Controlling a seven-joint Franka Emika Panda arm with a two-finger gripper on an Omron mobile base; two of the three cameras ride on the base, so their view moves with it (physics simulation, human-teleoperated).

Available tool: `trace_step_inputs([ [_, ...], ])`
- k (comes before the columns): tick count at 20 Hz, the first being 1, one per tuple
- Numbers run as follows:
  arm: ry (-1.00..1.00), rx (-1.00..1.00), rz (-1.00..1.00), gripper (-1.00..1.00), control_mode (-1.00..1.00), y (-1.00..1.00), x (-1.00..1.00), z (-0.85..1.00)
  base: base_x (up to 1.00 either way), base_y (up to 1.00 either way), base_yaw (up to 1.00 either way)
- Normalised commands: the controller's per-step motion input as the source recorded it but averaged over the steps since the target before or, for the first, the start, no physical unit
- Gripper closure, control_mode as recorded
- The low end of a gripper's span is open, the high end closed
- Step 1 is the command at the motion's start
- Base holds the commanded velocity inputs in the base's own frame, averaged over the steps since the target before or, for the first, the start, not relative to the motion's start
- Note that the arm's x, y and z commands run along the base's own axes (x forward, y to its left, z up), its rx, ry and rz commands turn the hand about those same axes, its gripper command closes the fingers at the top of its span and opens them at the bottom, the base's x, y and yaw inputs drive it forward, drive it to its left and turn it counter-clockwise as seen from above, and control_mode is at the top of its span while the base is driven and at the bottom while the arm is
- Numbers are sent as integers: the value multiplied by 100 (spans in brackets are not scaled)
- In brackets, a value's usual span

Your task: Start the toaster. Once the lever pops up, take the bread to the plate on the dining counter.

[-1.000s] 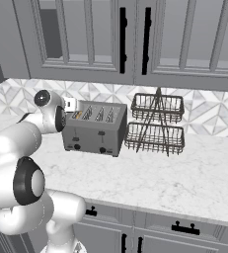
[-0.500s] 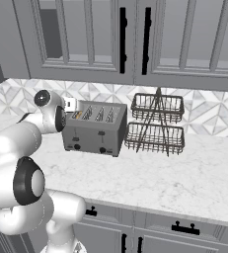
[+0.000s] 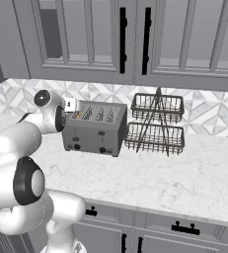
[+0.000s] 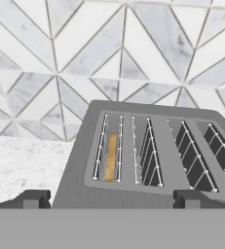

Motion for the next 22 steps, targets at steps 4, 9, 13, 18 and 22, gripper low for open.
trace_step_inputs([
  [4,0,0,0,-100,-100,0,0,0,0,0,0],
  [9,0,0,0,-100,-100,0,0,0,0,0,0],
  [13,0,0,0,-100,-100,0,0,0,0,0,0],
  [18,0,0,0,-100,-100,0,0,0,0,0,0],
  [22,0,0,0,-100,-100,0,0,0,0,0,0],
])
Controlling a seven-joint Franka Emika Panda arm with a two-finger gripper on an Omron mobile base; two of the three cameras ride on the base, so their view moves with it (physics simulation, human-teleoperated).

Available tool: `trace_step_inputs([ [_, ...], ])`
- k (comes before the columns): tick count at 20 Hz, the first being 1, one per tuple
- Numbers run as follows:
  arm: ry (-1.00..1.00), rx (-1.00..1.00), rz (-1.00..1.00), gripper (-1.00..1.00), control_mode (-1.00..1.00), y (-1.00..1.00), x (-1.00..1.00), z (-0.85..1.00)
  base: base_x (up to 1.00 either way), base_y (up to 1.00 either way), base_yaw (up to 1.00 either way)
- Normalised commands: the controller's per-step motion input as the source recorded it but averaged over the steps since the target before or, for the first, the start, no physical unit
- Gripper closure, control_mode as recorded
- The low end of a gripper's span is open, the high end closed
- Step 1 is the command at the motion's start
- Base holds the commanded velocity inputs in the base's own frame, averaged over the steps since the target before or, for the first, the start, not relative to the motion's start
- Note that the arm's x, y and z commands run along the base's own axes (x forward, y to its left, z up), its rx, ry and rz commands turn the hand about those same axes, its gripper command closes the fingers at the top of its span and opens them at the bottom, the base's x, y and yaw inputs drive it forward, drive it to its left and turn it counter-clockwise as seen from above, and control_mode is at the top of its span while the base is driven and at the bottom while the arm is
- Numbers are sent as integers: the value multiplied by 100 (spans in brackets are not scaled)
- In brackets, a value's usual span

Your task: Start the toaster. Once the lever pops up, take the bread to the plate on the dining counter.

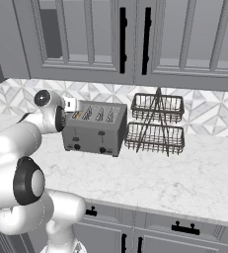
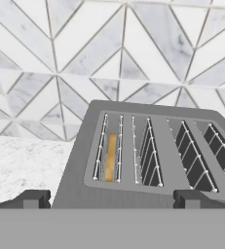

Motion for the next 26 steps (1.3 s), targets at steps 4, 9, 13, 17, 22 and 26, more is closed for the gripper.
trace_step_inputs([
  [4,0,0,0,-100,-100,0,0,0,0,0,0],
  [9,0,0,0,-100,-100,0,0,0,0,0,0],
  [13,0,0,0,-100,-100,0,0,0,0,0,0],
  [17,0,0,0,-100,-100,0,0,0,0,0,0],
  [22,0,0,0,-100,-100,0,0,0,0,0,0],
  [26,0,0,0,-100,-100,0,0,0,0,0,0],
])
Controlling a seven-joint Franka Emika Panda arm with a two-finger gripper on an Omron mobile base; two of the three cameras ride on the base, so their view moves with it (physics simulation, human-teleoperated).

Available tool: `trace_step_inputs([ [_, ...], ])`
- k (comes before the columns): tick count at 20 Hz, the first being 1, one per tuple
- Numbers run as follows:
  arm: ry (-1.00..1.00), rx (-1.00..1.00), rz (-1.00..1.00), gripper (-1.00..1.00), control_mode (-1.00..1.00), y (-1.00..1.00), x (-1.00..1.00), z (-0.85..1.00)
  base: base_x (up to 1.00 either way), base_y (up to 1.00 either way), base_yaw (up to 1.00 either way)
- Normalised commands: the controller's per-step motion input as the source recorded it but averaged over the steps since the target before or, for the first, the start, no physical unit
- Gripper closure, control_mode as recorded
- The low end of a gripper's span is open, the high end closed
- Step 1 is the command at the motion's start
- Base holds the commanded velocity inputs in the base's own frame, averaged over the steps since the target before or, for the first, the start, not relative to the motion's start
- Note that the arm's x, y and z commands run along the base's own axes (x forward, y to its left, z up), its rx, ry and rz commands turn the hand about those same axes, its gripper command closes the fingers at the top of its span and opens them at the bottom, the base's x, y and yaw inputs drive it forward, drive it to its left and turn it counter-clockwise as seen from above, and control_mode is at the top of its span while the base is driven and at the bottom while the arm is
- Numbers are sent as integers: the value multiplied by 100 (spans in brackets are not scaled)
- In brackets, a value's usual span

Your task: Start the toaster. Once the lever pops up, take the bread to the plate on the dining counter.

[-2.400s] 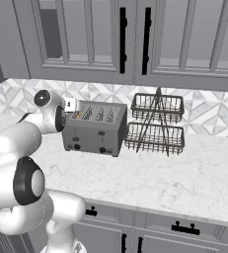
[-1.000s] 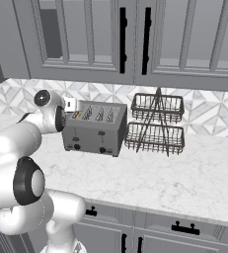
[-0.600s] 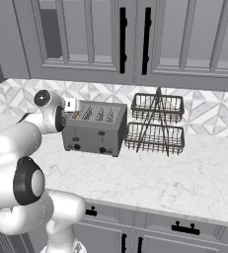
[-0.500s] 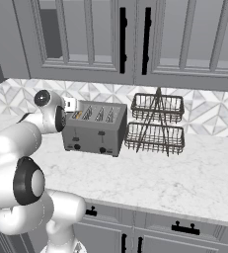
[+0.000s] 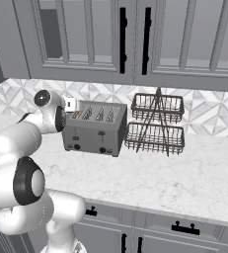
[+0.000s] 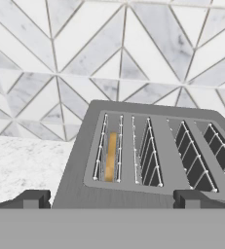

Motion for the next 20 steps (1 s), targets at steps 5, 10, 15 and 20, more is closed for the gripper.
trace_step_inputs([
  [5,0,0,0,-100,-100,0,0,0,0,0,0],
  [10,0,0,0,-100,-100,0,0,0,0,0,0],
  [15,0,0,0,-100,-100,0,0,0,0,0,0],
  [20,0,0,0,-100,-100,0,0,0,0,0,0],
])
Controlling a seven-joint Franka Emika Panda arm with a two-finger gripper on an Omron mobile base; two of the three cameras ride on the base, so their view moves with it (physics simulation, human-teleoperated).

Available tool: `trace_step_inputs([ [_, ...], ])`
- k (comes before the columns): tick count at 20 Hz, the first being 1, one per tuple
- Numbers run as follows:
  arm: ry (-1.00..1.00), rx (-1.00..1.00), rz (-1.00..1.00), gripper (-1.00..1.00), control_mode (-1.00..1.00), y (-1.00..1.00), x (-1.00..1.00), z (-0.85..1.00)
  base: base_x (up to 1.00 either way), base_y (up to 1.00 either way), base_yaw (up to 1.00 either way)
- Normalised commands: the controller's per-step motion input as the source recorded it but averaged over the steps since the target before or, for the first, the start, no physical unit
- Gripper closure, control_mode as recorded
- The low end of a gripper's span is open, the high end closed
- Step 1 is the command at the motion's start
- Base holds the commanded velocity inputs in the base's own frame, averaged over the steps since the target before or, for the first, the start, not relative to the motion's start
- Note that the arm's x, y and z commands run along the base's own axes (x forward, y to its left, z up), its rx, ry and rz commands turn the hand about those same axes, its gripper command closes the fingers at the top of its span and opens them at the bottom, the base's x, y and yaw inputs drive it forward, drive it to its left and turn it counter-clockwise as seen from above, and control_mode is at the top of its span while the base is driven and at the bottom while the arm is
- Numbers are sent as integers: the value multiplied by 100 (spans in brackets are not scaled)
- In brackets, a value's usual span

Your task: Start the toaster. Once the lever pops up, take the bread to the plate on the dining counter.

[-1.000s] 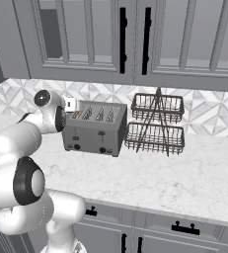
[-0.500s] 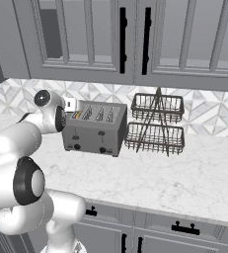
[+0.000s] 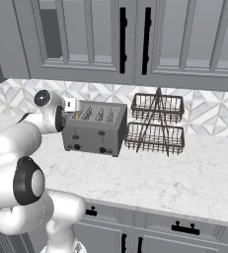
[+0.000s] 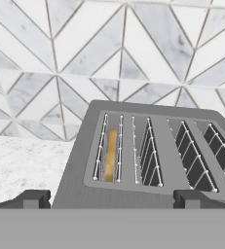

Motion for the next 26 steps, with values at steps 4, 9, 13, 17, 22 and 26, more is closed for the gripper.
trace_step_inputs([
  [4,0,0,0,-100,-100,0,0,0,0,0,0],
  [9,0,0,0,-100,-100,0,0,0,0,0,0],
  [13,0,0,0,-100,-100,0,0,0,0,0,0],
  [17,0,0,0,-100,-100,0,0,0,0,0,0],
  [22,0,0,0,-100,-100,0,0,0,0,0,0],
  [26,0,0,0,-100,-100,0,0,0,0,0,0],
])
